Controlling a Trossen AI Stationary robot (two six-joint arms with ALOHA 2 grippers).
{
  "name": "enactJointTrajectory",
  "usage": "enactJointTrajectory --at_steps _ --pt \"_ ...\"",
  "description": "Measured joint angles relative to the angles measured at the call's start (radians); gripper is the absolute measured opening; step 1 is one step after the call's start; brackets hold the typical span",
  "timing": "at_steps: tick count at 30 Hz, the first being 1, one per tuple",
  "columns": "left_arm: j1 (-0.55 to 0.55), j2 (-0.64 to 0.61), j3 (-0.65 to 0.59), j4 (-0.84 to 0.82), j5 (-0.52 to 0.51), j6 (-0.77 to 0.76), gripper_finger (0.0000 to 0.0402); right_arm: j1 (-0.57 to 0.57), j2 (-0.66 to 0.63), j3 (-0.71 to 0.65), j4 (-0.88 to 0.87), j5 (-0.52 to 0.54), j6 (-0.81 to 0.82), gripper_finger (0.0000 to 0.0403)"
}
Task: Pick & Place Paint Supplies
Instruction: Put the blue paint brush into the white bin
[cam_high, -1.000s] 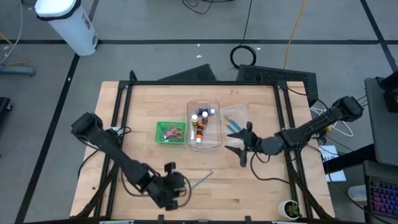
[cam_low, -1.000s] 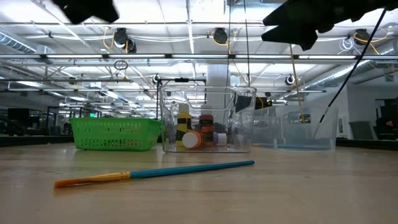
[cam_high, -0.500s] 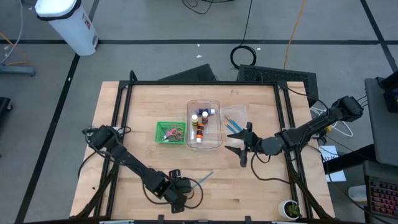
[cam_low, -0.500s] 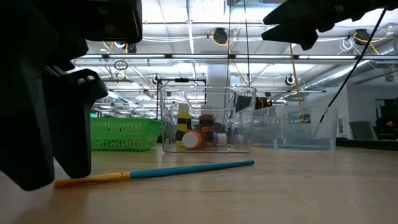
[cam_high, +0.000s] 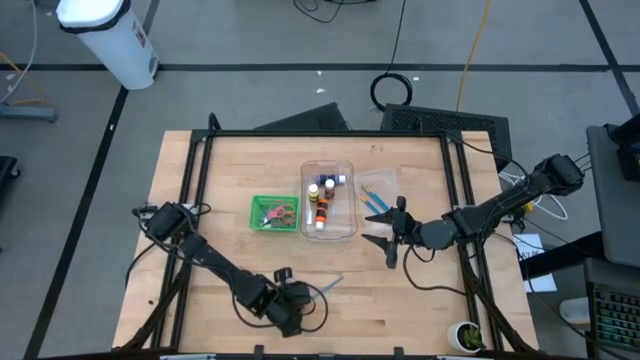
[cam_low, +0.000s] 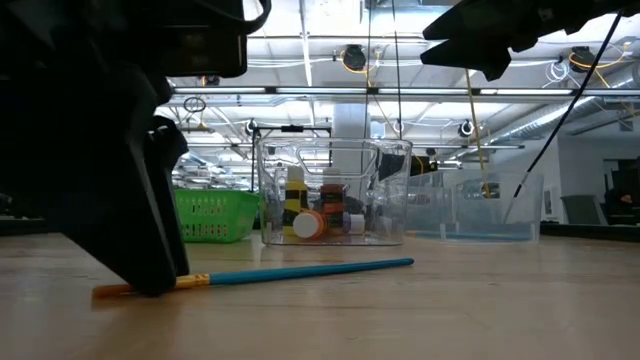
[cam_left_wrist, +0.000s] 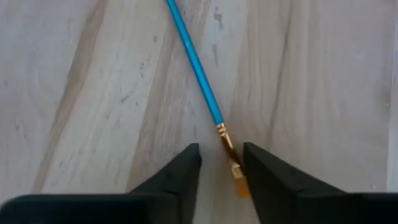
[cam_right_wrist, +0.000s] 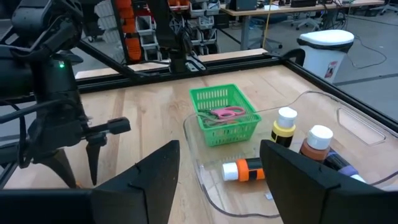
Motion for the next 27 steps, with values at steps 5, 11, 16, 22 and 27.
enactJointTrajectory --at_steps 5,11,16,22,27 --pt "0.002 0.001 -0.001 -0.014 0.034 -0.001 0.0057 0.0 0.0 0.0 0.0 0.0 0.002 0.0214" --pt "0.002 0.001 0.0 -0.046 0.047 -0.013 0.0008 0.0 0.0 0.0 0.0 0.0 0.003 0.0214" --pt "0.007 -0.008 0.0 -0.065 0.05 0.002 0.0005 0.0 0.0 0.0 0.002 -0.001 0.003 0.0214" --pt "0.022 -0.093 -0.01 -0.111 0.053 0.036 0.0002 0.011 0.0 0.0 0.023 -0.015 -0.004 0.0214" --pt "0.012 -0.217 -0.004 -0.12 -0.043 0.077 0.0001 0.013 0.0 0.0 0.024 -0.083 -0.004 0.0216"
